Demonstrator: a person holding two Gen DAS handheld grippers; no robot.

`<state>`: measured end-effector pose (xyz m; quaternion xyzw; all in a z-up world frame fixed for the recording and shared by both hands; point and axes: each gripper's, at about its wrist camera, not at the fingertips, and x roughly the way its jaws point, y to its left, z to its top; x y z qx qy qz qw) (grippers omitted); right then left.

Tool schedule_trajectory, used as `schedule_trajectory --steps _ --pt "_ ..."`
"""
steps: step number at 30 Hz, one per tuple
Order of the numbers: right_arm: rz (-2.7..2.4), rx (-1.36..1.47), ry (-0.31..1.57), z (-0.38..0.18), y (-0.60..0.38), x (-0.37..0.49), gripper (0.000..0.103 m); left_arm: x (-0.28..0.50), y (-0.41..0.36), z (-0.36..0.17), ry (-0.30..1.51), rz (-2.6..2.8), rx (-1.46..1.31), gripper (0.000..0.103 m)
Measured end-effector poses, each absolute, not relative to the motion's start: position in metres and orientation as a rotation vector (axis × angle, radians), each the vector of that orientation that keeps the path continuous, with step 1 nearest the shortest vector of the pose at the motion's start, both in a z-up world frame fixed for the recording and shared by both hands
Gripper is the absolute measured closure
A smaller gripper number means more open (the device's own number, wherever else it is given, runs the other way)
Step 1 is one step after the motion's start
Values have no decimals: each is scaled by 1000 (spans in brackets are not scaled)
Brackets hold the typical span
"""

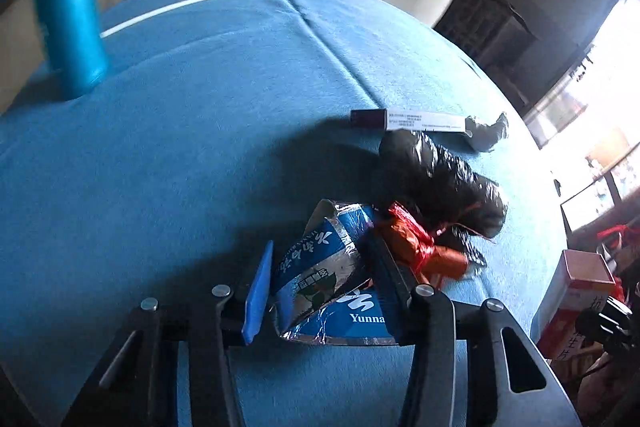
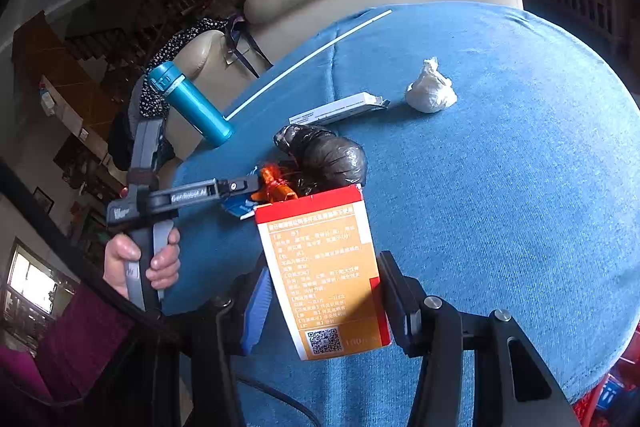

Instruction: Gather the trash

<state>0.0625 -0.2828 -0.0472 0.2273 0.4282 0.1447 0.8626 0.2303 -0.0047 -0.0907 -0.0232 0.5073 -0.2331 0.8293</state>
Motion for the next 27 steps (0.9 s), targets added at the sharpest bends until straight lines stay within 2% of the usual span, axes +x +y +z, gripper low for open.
schedule_trajectory --steps 15,27 --pt "338 471 840 -37 -274 39 50 136 17 -19 838 -327 14 53" --pt "325 480 772 -19 -287 15 50 91 -15 3 787 -281 113 53"
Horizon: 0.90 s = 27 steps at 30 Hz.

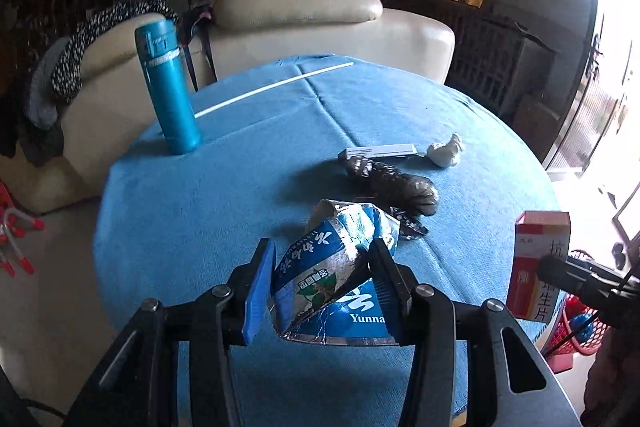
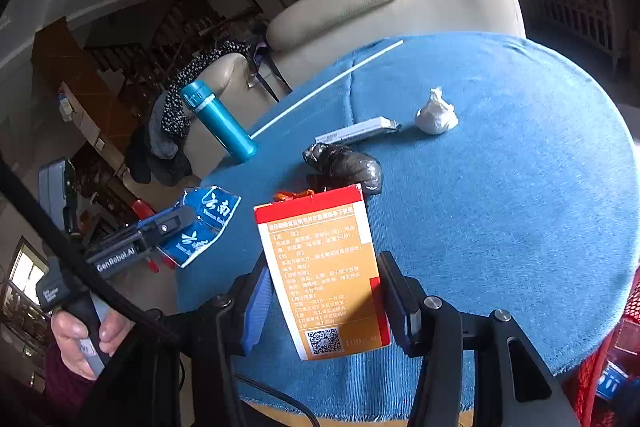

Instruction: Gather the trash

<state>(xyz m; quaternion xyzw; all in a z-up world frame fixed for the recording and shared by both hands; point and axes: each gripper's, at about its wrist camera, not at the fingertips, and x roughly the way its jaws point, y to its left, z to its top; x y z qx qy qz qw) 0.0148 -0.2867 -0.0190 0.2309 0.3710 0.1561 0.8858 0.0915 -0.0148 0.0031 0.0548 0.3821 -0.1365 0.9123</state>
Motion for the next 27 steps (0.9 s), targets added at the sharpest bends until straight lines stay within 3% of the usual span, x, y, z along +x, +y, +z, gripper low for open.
schedule_trajectory --steps 27 --pt "286 512 701 -12 -316 -23 50 45 -85 8 720 -272 314 53"
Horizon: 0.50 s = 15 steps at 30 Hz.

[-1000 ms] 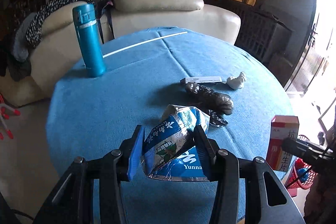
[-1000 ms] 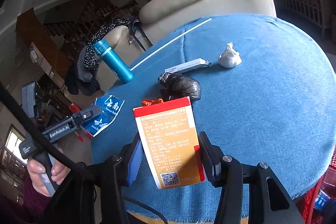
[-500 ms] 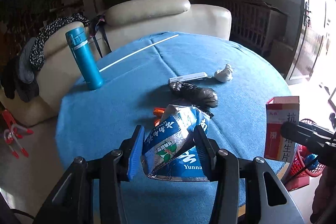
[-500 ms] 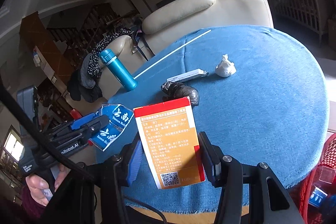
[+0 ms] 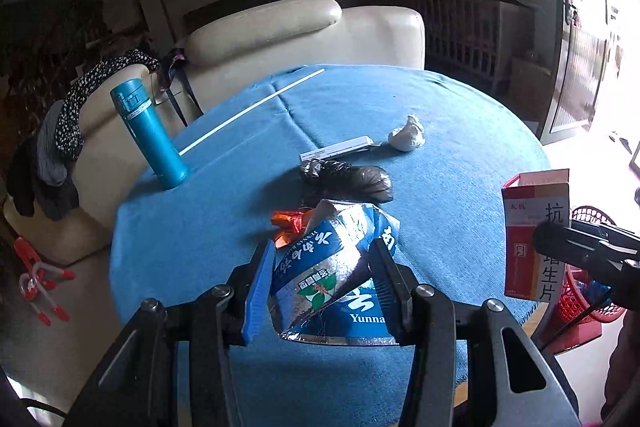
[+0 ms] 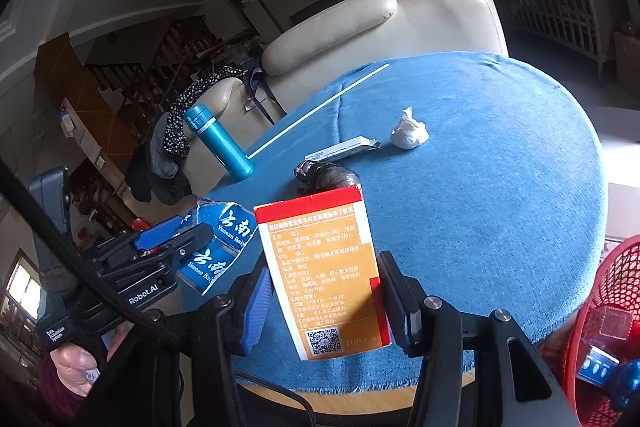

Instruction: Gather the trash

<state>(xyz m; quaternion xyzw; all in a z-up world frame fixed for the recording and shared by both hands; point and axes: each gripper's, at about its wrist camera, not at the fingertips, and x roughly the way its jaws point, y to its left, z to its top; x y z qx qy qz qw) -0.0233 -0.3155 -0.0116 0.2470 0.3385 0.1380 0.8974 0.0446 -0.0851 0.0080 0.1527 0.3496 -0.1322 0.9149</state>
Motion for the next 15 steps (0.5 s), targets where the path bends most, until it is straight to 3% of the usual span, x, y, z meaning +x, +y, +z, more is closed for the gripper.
schedule_trajectory --steps 15 --pt "277 536 683 -12 -328 -33 50 37 -105 8 712 -283 362 53"
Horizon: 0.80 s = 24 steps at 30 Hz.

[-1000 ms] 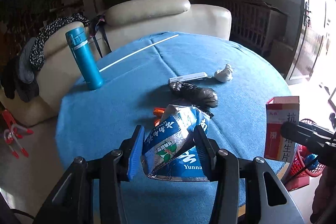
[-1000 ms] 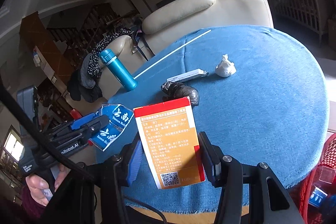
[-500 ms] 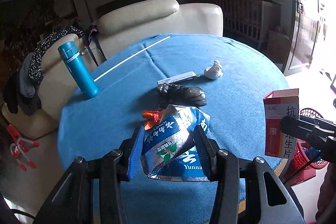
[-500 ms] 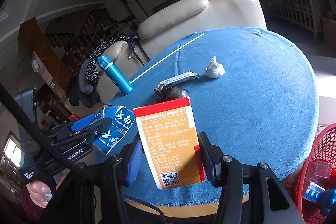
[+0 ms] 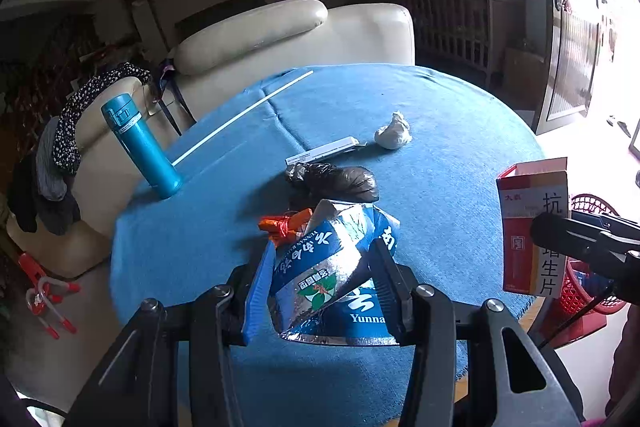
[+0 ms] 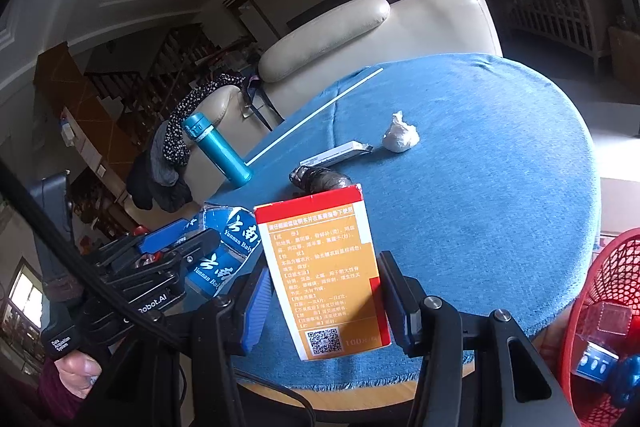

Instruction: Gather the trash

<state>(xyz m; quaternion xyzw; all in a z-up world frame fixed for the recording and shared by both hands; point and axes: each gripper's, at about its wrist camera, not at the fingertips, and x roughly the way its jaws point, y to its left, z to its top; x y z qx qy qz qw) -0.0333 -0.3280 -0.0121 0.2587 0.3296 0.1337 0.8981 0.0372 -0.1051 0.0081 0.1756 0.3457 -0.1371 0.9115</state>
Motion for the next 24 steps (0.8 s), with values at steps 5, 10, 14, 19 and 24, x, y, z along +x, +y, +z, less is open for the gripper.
schedule_trajectory --steps 5,10,14,19,24 --pt "270 545 676 -12 -334 -38 50 35 -110 9 711 -290 373 53" --pt "265 553 671 -12 -338 -43 50 33 -115 9 710 -294 381 53" --pt "262 559 668 -13 -342 -46 50 32 -119 8 711 -297 388 53" --pt "256 569 667 -14 -346 -50 50 31 -123 7 714 -301 396 53" --pt "247 579 664 -15 -352 -54 50 30 -128 6 716 -307 406 53"
